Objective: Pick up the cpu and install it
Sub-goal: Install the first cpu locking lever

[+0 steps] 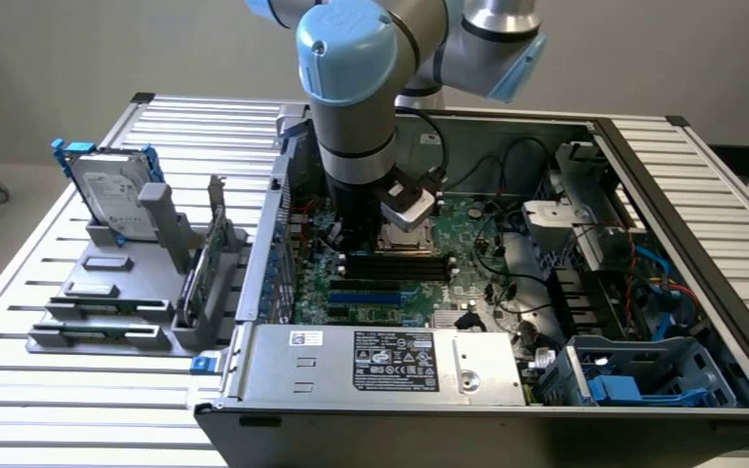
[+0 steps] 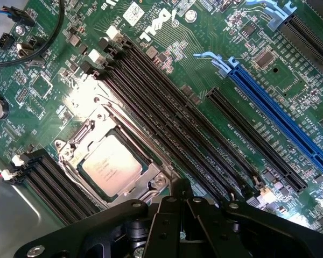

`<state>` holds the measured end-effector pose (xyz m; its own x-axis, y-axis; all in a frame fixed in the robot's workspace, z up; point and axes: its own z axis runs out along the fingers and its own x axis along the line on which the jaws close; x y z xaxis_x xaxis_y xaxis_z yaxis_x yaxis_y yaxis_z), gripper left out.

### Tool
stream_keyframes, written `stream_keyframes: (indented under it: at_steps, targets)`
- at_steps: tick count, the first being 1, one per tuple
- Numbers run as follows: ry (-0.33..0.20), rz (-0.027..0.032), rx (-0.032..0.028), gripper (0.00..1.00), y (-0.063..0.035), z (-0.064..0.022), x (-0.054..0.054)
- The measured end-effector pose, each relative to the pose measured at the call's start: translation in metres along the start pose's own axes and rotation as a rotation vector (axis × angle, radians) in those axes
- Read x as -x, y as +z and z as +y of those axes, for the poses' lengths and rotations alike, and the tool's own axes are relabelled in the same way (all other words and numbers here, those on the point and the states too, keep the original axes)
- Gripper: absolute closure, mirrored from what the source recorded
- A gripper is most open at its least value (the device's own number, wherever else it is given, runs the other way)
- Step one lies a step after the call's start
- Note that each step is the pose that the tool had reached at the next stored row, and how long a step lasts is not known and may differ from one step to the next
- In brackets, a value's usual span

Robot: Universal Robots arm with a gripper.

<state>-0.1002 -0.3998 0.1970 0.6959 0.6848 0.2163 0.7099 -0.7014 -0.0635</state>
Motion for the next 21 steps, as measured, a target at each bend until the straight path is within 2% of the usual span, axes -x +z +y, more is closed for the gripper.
stream_keyframes:
  at_steps: [7, 11, 16, 21]
  targets:
    - [0.000, -0.0006, 0.0001, 0.89, -0.0178, -0.0040, -0.005]
    - [-0.001, -0.0017, -0.0008, 0.89, -0.0206, -0.0112, -0.013]
    - [-0.023, -0.0068, -0.0093, 0.89, -0.0217, -0.0185, -0.020]
    - [-0.071, -0.0135, -0.0198, 0.89, -0.0270, -0.0209, -0.023]
